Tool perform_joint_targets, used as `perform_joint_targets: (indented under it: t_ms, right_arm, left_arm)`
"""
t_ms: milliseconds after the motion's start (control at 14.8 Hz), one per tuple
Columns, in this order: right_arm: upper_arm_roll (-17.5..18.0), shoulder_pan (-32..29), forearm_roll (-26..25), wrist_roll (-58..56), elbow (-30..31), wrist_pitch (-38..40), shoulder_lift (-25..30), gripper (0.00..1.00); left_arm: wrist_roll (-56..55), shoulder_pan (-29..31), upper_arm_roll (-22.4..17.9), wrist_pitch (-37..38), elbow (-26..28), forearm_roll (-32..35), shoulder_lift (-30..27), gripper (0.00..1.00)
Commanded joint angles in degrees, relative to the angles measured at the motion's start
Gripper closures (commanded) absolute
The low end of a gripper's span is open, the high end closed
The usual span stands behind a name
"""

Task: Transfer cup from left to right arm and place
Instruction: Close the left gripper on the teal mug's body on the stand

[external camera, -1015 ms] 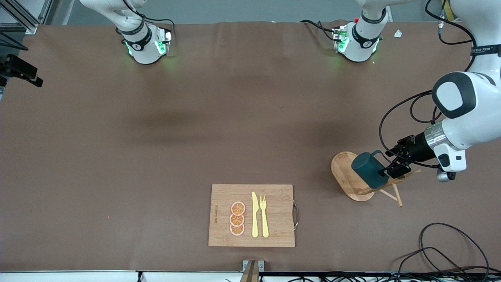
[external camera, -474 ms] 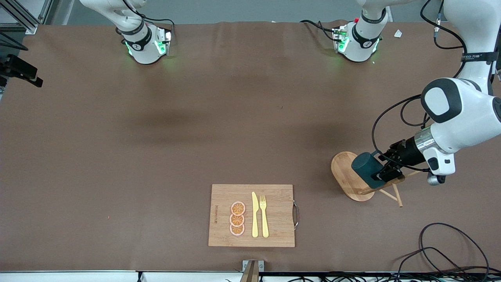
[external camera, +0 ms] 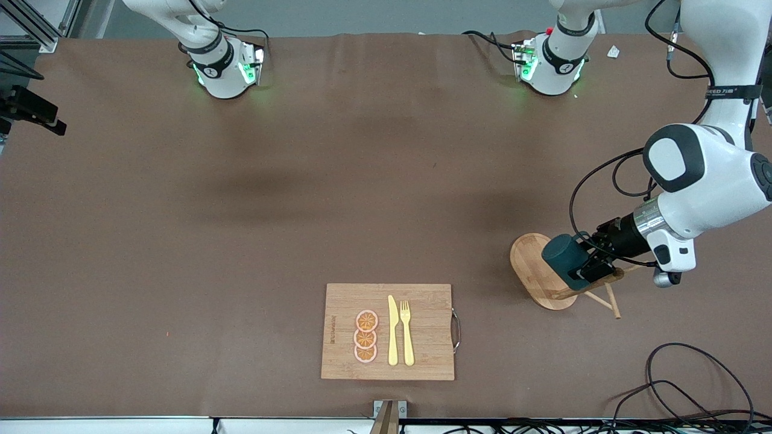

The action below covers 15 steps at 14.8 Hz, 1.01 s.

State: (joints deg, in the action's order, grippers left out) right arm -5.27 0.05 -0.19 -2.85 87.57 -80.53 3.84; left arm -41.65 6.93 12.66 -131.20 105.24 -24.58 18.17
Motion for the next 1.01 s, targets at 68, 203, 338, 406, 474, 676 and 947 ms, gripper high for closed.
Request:
perform_joint_targets:
  t_ms: [68,203,338,406,474,676,947]
  right_arm:
    - [0.3,-0.8,-0.5,-0.3,0.3,-0.5,0.2,0.0]
    - [0.3,-0.7,-0.5,-0.3,0.3,-0.5,-0.1,0.0]
    - [0.3,-0.5,-0.6,-0.3,0.3,-0.4,-0.3,0.0]
    - [0.3,-0.4,-0.6,-0.3,0.3,-0.4,-0.4,0.0]
    - [0.3,-0.4,-0.6,-0.4,0.3,-0.4,-0.4,0.0]
    - [0.3,-0.5,-0.6,-0.4,0.3,-0.5,-0.4,0.0]
    - [0.3,-0.6,-0.7,-0.4,0.3,-0.9,-0.4,0.0]
  left_arm:
    - [0.9,0.1,0.3,-0.9,0.6,-1.3,-0.5,0.25]
    - [0.9,0.1,0.3,-0.8,0.5,-1.3,-0.7,0.36]
    - [0.7,0.1,0.3,-0.5,0.5,-1.3,-0.8,0.36]
    - [0.6,0.2,0.4,-0.4,0.3,-1.3,-0.9,0.36]
    - [0.2,0.2,0.6,-0.3,0.2,-1.3,-1.0,0.36]
    - [-1.0,0.2,0.7,0.1,-0.2,-1.3,-1.5,0.36]
    - [-2.4,0.2,0.8,2.3,-1.2,-1.3,-2.1,0.36]
